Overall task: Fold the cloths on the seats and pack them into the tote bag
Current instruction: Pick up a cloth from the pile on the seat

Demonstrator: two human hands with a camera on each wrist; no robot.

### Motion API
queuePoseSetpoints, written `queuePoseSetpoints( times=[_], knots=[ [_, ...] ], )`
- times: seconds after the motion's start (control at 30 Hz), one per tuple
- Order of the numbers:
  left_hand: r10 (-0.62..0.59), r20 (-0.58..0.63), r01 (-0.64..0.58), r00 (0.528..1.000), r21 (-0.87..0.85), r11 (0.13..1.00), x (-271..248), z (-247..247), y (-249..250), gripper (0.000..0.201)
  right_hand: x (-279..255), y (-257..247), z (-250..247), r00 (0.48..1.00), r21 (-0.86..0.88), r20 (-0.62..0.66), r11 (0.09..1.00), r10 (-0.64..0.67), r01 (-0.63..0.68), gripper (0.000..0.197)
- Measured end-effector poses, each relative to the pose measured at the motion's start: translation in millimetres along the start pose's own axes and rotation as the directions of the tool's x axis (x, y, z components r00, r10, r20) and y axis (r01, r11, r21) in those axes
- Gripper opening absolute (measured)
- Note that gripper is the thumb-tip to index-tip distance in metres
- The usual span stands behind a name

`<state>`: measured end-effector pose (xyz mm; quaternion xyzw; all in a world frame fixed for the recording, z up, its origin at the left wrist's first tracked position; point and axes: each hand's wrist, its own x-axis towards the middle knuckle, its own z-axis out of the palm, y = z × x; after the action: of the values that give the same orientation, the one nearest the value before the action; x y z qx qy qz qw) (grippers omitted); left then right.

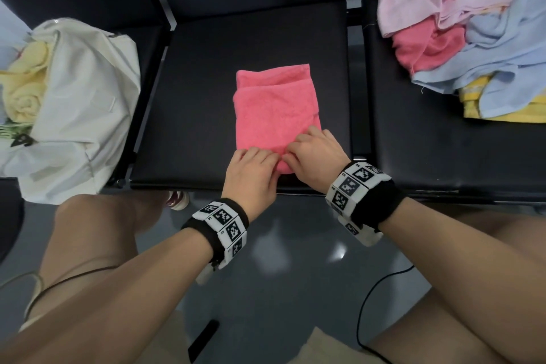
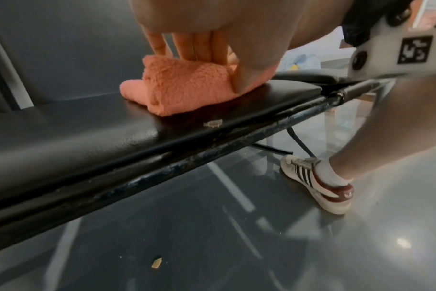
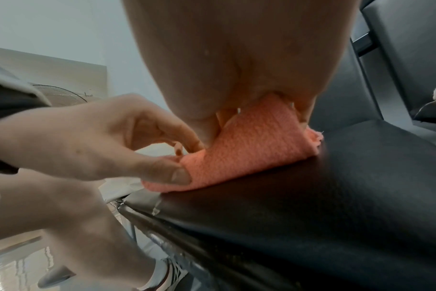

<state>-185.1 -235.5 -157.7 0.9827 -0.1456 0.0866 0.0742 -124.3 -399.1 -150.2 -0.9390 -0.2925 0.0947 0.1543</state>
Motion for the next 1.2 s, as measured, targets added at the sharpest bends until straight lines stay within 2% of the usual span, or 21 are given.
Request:
queuePoseSetpoints(
  times=[0.13, 0.2, 0.4, 0.5, 0.63, 0.73, 0.83, 0.93, 1.07, 1.13, 1.2],
  knots=[
    [-0.065, 0.082, 0.065, 0.995, -0.001, 0.998, 9, -1, 1, 0.029, -2, 1, -3, 0.998, 0.134, -0.064, 0.991, 0.001, 0.007, 0.021],
    [-0.099, 0.133, 0.102, 0.986, -0.009, 0.995, 11, -1, 1, 0.031, -4, 2, -4, 0.996, 0.182, -0.091, 0.983, -0.02, 0.037, 0.021],
    [-0.179, 0.242, 0.191, 0.954, -0.027, 0.981, 18, -3, 3, 0.028, -7, 2, -10, 0.998, 0.157, -0.001, 0.986, -0.055, 0.055, 0.028],
    [-0.173, 0.195, 0.198, 0.965, -0.116, 0.973, 16, -4, 2, 0.021, -6, 3, -11, 0.999, 0.171, 0.015, 0.985, -0.034, 0.031, 0.027],
    [-0.148, 0.027, 0.15, 0.989, -0.146, 0.978, 7, -5, 6, 0.006, -2, 6, -14, 0.998, 0.189, 0.057, 0.982, 0.0, -0.011, 0.027],
    [-0.105, -0.005, 0.104, 0.994, -0.116, 0.988, 0, -4, 6, 0.014, 1, 5, -13, 0.996, 0.185, 0.082, 0.982, 0.03, -0.045, 0.028],
    [-0.062, 0.048, 0.066, 0.997, -0.081, 0.995, -2, -3, 2, 0.03, 2, 3, -10, 0.993, 0.179, 0.082, 0.979, 0.08, -0.094, 0.031],
    [-0.084, 0.062, 0.088, 0.995, -0.075, 0.993, 3, -5, 2, 0.024, 2, 3, -9, 0.996, 0.2, 0.022, 0.976, 0.082, -0.085, 0.027],
    [-0.154, 0.13, 0.164, 0.979, -0.074, 0.984, 11, -10, 3, 0.024, -1, 4, -10, 0.998, 0.141, -0.057, 0.99, 0.019, -0.011, 0.022],
    [-0.186, 0.2, 0.207, 0.962, -0.089, 0.974, 15, -15, 4, 0.026, -4, 4, -13, 0.999, 0.163, -0.051, 0.987, 0.011, -0.002, 0.028],
    [-0.225, 0.266, 0.261, 0.937, -0.111, 0.959, 18, -20, 5, 0.028, -6, 4, -16, 1.0, 0.164, 0.007, 0.987, -0.001, 0.0, 0.04]
  ],
)
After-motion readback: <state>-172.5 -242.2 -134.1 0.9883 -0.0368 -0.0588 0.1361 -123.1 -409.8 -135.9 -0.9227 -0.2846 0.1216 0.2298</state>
